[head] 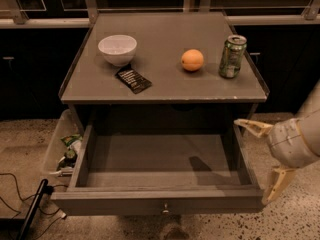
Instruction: Open top drawer
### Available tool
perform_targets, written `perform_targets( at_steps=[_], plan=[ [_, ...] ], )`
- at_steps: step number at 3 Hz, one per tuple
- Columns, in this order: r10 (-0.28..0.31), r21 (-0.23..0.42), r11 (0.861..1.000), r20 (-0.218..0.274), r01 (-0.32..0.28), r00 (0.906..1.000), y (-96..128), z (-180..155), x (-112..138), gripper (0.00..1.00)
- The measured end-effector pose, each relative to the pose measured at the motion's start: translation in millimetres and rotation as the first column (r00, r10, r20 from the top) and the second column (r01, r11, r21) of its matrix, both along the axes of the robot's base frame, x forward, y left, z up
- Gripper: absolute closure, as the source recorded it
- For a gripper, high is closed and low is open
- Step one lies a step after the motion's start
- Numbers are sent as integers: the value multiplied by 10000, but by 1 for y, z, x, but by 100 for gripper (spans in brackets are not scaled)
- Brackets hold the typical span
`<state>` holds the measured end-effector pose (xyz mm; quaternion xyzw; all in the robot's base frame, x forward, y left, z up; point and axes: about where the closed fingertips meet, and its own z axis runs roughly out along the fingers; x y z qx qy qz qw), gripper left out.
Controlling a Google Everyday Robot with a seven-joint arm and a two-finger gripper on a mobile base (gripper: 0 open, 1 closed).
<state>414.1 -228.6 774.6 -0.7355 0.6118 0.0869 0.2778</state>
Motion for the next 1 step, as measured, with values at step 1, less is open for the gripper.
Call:
perform_targets(
  at_steps=[1],
  plan=[
    [0, -60, 10000, 74, 0, 10000, 1, 4, 0, 0]
  ],
)
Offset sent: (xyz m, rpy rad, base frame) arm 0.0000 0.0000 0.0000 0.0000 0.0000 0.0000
